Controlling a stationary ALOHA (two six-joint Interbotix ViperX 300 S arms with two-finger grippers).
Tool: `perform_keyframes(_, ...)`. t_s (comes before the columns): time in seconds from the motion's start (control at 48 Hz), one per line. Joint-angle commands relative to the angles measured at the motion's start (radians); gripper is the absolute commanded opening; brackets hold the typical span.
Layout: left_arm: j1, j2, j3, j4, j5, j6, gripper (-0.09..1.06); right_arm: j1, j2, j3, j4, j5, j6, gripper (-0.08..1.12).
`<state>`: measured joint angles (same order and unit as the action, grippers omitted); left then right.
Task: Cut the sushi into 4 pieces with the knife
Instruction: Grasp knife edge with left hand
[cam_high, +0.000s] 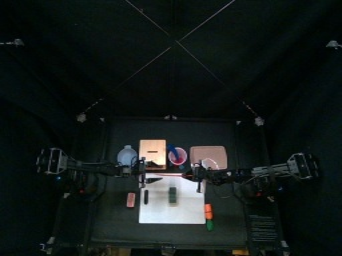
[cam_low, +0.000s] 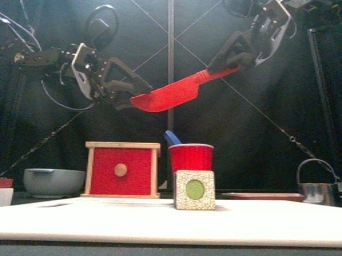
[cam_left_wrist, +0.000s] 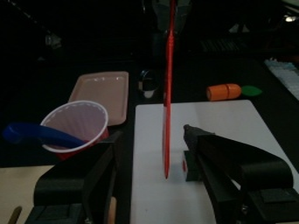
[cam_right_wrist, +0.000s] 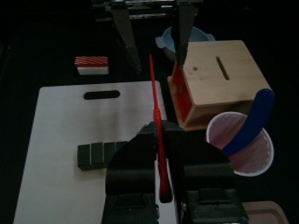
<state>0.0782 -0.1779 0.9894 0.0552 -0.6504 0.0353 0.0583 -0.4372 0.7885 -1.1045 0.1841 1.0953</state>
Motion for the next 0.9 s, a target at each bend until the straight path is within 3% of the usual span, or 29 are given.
perform_keyframes(0.021,0.003,0.014,-0.02,0.0,-0.031,0.002,0.91,-0.005,-0.026,-0.008,-0.003,-0.006,0.003,0.17)
perform_keyframes(0.562,0.005,0.032,-0.017,-0.003,-0.08,-0.002,0.9,-0.072,-0.032,0.017,0.005,-0.138,0.005,0.17)
perform_keyframes(0.896,0.005,0.034,-0.015,-0.015,-0.08,-0.003,0.86,-0.112,-0.034,0.02,0.005,-0.178,0.0,0.17)
